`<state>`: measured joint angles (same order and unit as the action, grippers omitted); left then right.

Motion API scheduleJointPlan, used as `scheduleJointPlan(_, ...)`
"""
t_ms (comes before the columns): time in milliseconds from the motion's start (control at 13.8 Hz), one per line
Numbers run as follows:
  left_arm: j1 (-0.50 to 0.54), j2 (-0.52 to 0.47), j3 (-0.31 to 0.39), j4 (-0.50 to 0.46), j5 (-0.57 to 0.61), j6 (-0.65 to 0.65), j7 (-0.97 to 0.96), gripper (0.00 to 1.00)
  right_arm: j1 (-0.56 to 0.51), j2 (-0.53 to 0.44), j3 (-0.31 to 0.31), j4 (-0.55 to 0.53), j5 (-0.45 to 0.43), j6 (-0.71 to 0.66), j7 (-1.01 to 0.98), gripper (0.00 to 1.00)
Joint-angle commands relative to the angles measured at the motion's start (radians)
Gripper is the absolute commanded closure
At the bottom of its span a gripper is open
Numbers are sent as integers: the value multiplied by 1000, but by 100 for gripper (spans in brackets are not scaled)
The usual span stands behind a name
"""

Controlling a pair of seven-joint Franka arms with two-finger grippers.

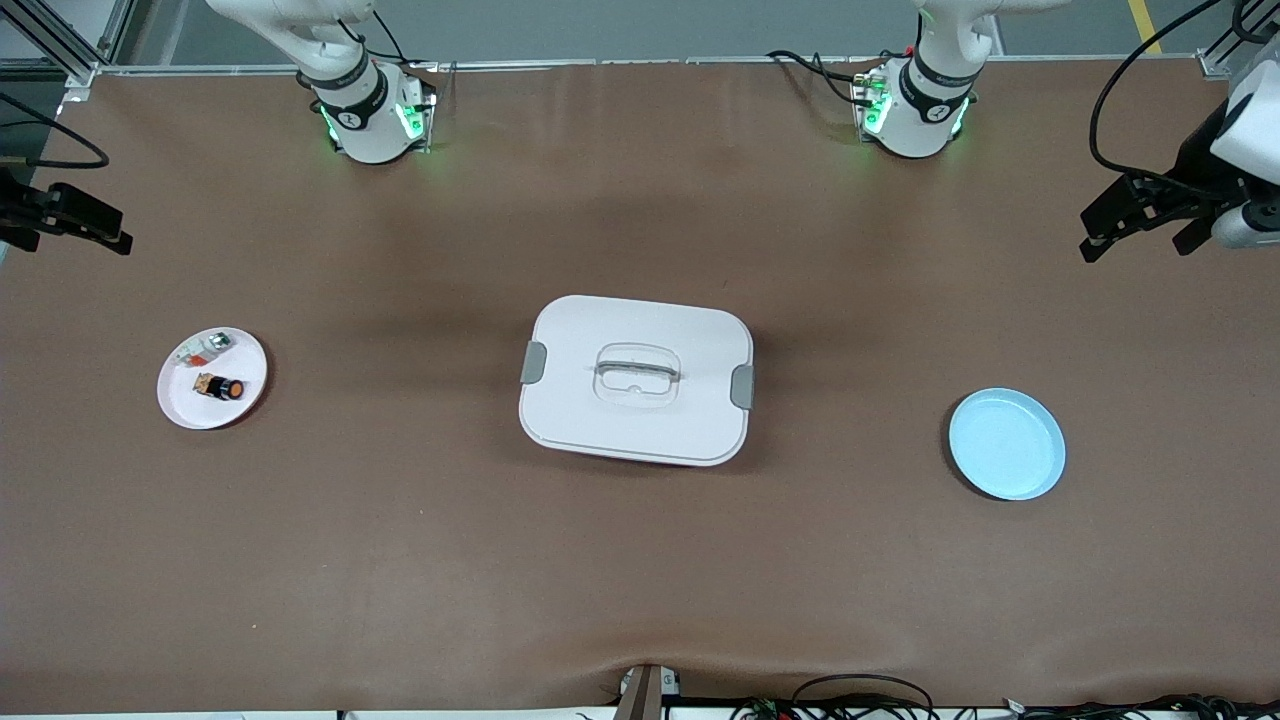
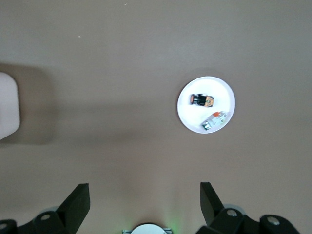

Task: Transfer orange switch to right arm and place

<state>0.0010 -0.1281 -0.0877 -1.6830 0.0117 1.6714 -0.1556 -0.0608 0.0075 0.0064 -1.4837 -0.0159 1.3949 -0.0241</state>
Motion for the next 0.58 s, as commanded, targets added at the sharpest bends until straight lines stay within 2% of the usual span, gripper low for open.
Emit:
scheduleJointPlan(0,-1,-16,2,-12,-6,-21,22,0,1,-6,-5,19,31,-24,6,0)
scheduleJointPlan(290,-7,16,0,32,-2,-62,30,0,-33,-17,-28,19,102,-33,3,0)
scheduleJointPlan(507,-9,19,0,45,-12,-68,39,0,-24,-40,-37,10,94,-36,1,0)
